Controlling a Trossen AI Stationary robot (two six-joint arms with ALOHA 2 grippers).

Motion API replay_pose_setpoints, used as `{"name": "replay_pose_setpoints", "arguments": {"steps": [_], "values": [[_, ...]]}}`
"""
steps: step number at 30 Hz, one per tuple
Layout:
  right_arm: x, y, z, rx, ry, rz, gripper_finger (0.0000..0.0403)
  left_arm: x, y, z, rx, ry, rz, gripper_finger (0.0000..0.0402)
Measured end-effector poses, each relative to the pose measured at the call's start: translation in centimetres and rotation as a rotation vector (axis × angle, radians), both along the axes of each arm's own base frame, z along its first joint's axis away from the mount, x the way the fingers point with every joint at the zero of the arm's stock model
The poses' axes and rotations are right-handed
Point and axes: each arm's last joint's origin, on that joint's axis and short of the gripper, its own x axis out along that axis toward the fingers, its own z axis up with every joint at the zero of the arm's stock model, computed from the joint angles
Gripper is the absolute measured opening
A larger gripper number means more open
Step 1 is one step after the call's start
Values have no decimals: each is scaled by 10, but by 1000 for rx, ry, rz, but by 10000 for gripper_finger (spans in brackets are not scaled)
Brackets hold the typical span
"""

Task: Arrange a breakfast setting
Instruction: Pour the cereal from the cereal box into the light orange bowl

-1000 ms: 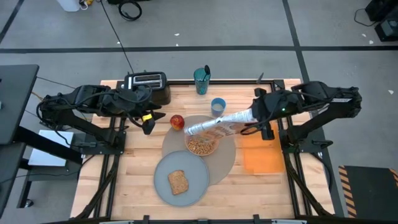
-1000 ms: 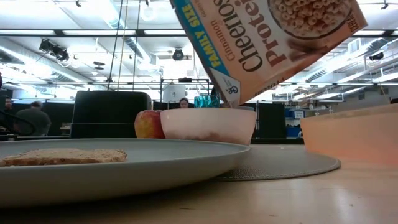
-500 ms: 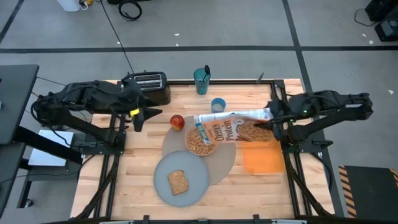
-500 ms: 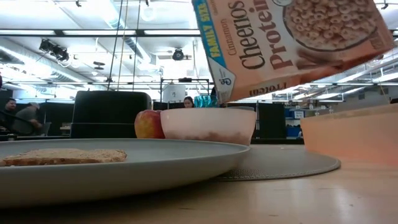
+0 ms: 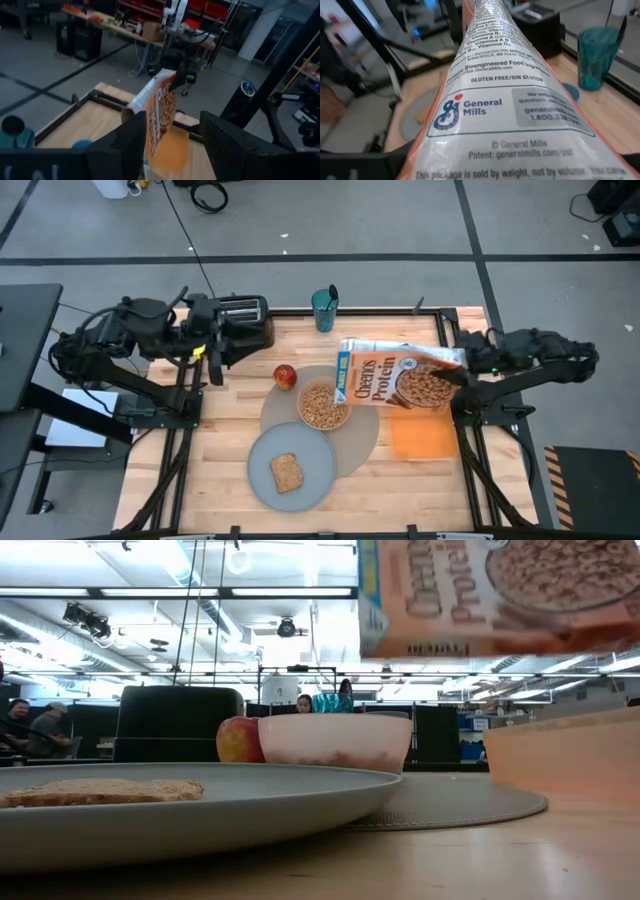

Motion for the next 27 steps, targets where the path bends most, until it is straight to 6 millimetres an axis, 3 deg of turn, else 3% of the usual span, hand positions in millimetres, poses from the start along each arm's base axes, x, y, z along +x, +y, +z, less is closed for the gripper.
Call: {"name": "replay_pose_setpoints", "arguments": {"steps": [10, 27], "values": [[-26, -5, 6, 35, -160, -1, 229, 1, 0, 7, 74, -54, 0, 192], [-25, -4, 55, -87, -647, 28, 229, 13, 0, 5, 159, -40, 29, 192]]}}
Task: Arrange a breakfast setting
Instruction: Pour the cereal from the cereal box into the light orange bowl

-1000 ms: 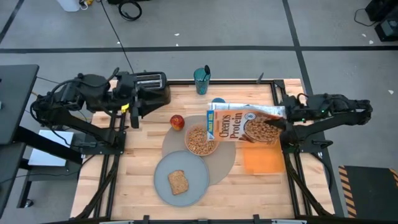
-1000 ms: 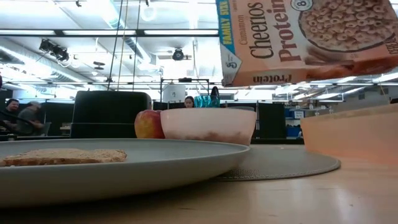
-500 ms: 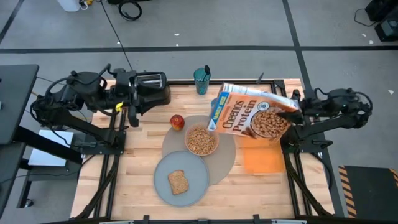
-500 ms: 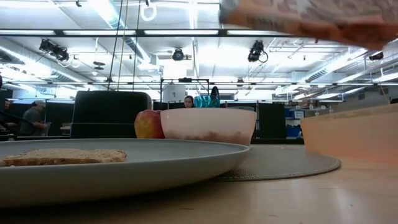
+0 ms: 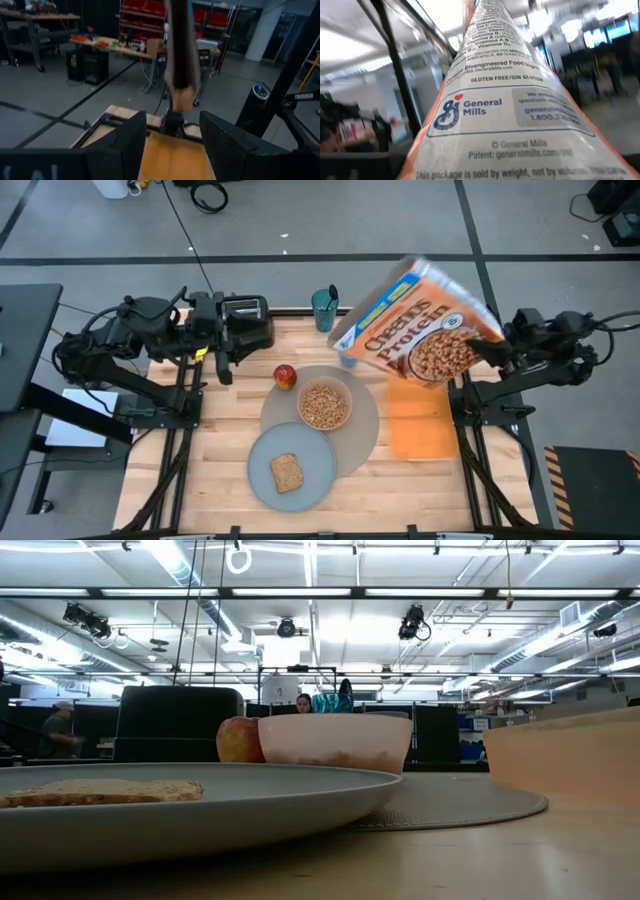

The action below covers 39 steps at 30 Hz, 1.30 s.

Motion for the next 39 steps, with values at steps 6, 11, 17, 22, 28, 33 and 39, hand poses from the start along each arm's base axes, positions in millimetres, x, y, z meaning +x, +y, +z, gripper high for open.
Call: {"name": "replay_pose_setpoints", "arguments": {"steps": [6, 11, 17, 22, 28, 33, 39], "values": [[21, 6, 5, -63, -186, 17, 229, 25, -3, -5, 11, -4, 0, 219], [50, 11, -1, -63, -320, 4, 229, 50, -6, -17, 38, 44, -2, 280], [86, 19, -4, -109, -405, -6, 229, 94, -14, -25, 107, -33, -42, 313], [113, 24, -2, -148, -418, -37, 229, 126, -20, -32, 138, -127, -96, 314], [128, 26, 3, -171, -437, -54, 229, 143, -23, -36, 131, -200, -128, 314], [136, 28, 1, -177, -425, -46, 235, 143, -23, -31, 64, -272, -132, 287], [140, 29, -2, -192, -399, -67, 255, 136, -22, -26, 31, -289, -159, 180]]}}
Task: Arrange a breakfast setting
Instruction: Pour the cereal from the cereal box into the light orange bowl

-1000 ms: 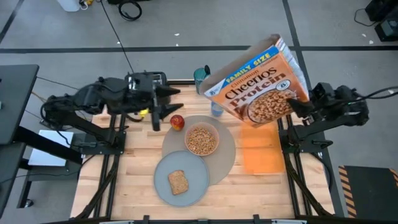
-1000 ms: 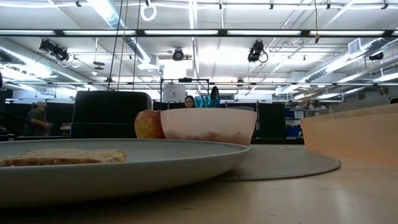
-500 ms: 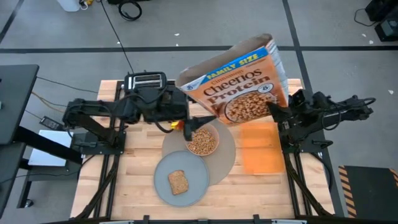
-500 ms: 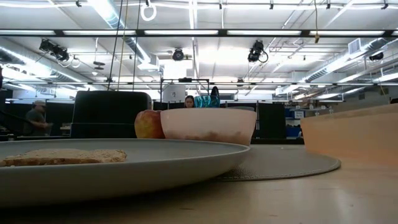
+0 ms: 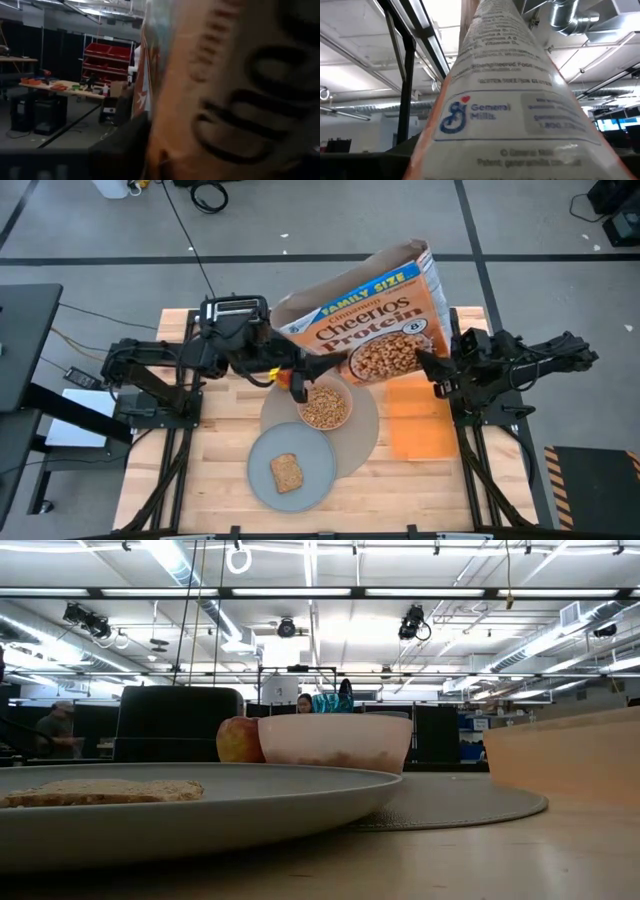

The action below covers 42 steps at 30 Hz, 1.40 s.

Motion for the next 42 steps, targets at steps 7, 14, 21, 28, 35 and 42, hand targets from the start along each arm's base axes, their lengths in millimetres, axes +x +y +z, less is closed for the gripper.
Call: {"name": "replay_pose_setpoints", "arguments": {"steps": [7, 14, 21, 28, 35, 42], "values": [[4, 2, -5, -72, 66, -12, 301, -9, 2, 0, 27, 65, -1, 32], [-1, 2, -12, -120, 199, -10, 343, -39, 5, 5, 57, 186, -6, 22], [-14, -2, -26, -128, 420, -66, 356, -101, 9, 4, 80, 428, -132, 12], [-13, 5, 4, -104, 496, -192, 344, -144, 9, -3, 88, 603, -305, 12], [40, 32, 60, -174, 512, -263, 335, -157, 6, -13, 203, 701, -478, 11], [103, 64, 105, -166, 485, -316, 331, -166, -13, -39, 327, 602, -850, 10]]}}
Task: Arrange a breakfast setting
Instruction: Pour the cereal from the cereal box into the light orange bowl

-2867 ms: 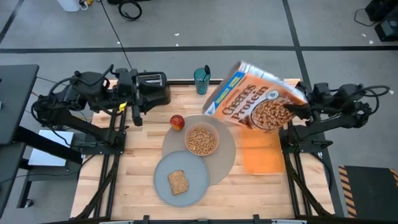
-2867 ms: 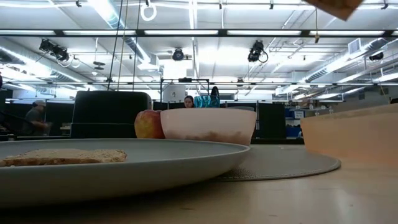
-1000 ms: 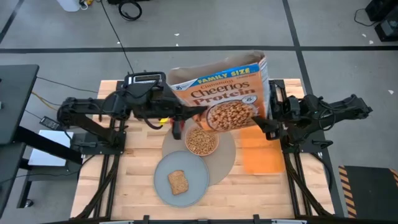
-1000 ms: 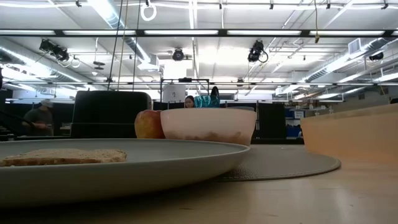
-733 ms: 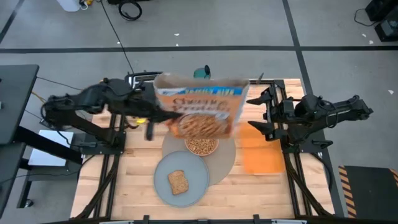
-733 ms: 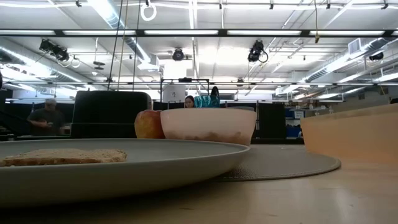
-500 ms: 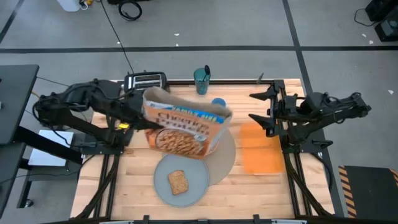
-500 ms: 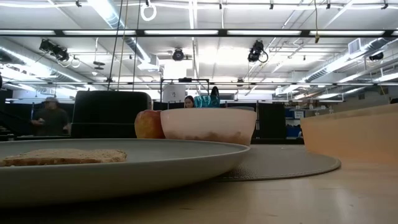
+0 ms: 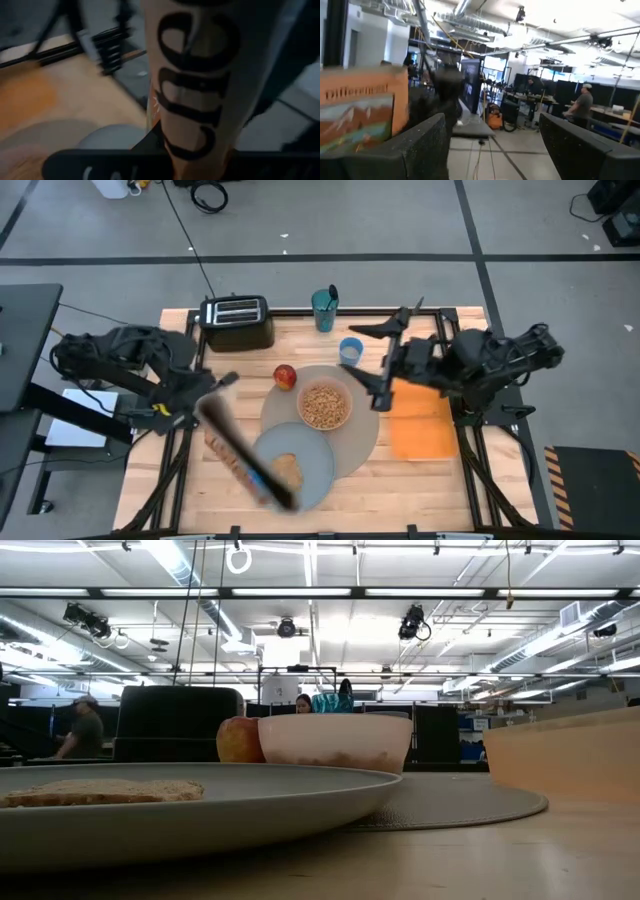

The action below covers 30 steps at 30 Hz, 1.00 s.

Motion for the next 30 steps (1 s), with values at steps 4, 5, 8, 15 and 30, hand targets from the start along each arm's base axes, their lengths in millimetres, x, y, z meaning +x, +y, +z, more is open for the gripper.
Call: {"name": "replay_pose_setpoints", "arguments": {"steps": [4, 5, 8, 15, 30], "values": [[29, 19, 16, 30, -23, -46, 327, -12, -7, -36, -79, -33, -151, 10], [37, 24, 17, 39, -23, -63, 326, -16, -8, -46, -96, -30, -183, 10], [62, 38, 16, 67, -16, -127, 323, -34, -11, -72, -112, -27, -251, 9], [105, 62, 15, 154, -47, -263, 320, -75, -8, -129, -19, -86, -407, 9], [140, 74, -9, 243, -35, -381, 319, -78, -15, -197, -29, -187, -430, 9]]}}
